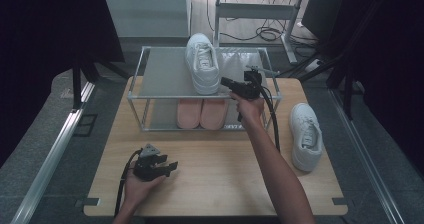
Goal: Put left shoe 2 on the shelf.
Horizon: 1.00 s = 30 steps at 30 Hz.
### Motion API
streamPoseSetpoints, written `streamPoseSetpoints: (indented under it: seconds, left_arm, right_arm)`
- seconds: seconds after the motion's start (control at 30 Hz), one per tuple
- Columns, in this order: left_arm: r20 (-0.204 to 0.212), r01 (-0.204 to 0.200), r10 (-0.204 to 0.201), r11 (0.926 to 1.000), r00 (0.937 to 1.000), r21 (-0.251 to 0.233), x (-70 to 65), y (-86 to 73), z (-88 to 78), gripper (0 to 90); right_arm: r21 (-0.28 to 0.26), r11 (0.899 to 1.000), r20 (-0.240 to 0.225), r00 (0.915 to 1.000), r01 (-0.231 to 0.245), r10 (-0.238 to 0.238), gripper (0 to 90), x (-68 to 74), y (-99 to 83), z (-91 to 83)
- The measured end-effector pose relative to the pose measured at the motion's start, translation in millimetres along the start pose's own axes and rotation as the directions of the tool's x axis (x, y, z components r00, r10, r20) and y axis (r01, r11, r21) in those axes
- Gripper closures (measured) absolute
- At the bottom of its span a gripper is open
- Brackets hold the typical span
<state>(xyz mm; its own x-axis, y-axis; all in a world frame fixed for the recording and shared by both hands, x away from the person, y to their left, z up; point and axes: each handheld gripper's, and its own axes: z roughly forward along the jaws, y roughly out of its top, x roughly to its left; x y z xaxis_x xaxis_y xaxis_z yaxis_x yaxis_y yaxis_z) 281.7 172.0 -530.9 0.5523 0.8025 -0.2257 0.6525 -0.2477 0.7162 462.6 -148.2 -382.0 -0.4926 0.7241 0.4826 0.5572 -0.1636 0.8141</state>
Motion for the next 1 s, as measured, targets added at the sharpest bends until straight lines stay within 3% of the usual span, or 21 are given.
streamPoseSetpoints:
  seconds: [0.37,1.0]
  left_arm:
    - [0.000,-0.006,0.006,0.9999,1.0000,0.008,0.7,-0.4,2.5,44.9]
    - [0.003,0.001,-0.001,1.0000,1.0000,0.008,-1.1,-0.9,3.5,45.0]
  right_arm:
    - [-0.003,1.000,0.007,1.0000,-0.001,0.001,89.7,5.3,-6.0,2.8]
    - [0.027,1.000,-0.061,0.9981,0.000,0.002,89.7,33.1,-14.1,23.7]
